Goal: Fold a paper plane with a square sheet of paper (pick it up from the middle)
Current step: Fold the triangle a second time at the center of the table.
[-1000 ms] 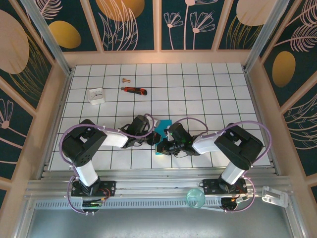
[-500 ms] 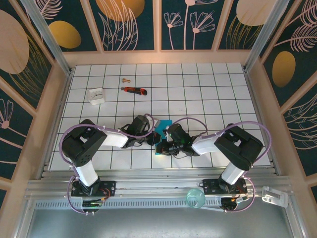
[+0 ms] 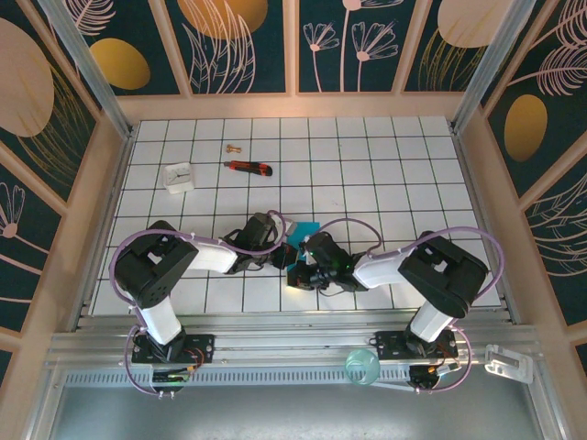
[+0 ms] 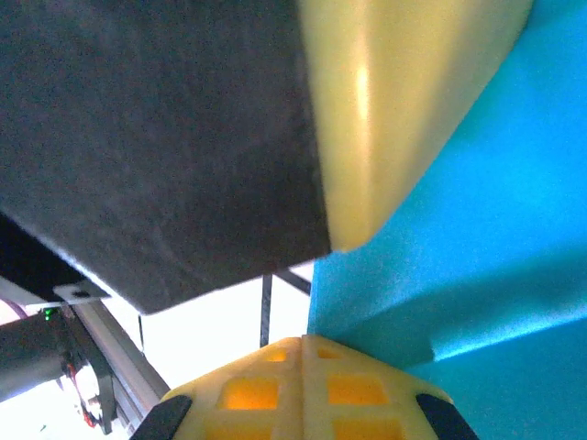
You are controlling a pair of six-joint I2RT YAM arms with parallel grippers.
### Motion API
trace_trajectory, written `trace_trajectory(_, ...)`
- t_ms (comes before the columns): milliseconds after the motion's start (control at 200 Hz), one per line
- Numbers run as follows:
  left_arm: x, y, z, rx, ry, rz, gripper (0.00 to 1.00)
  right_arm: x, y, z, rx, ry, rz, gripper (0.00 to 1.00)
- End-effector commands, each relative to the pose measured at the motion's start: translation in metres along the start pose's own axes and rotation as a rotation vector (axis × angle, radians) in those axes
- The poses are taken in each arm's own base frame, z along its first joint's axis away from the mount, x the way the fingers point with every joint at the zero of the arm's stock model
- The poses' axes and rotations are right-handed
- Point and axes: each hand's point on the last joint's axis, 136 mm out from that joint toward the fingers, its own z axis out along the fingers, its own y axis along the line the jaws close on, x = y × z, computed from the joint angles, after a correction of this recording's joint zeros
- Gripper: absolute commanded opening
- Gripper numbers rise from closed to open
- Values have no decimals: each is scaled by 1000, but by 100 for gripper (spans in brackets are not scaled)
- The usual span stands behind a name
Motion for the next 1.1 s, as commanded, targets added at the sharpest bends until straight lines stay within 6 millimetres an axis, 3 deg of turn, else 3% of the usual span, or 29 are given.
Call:
trace_trajectory(0, 60, 48, 1, -188, 176, -95, 0, 41, -21, -1, 79, 141, 17, 0)
trace_trajectory(195, 58, 47, 2, -185, 174, -96, 0, 34, -6, -6, 29, 113, -30, 0)
trace_trajectory(410, 60, 47, 0, -184, 178, -95, 0, -15, 21, -42, -112, -56, -46, 0)
trace_trajectory(545, 60, 47, 1, -184, 179, -96, 0, -41, 12, -61, -123, -148, -6, 0)
trace_trajectory(756, 60, 47, 1, -183, 178, -97, 0, -72, -13, -68, -29, -236, 56, 0)
trace_trajectory(1096, 59, 47, 1, -183, 177, -96, 0, -80, -15, -47, -19, -191, 50, 0)
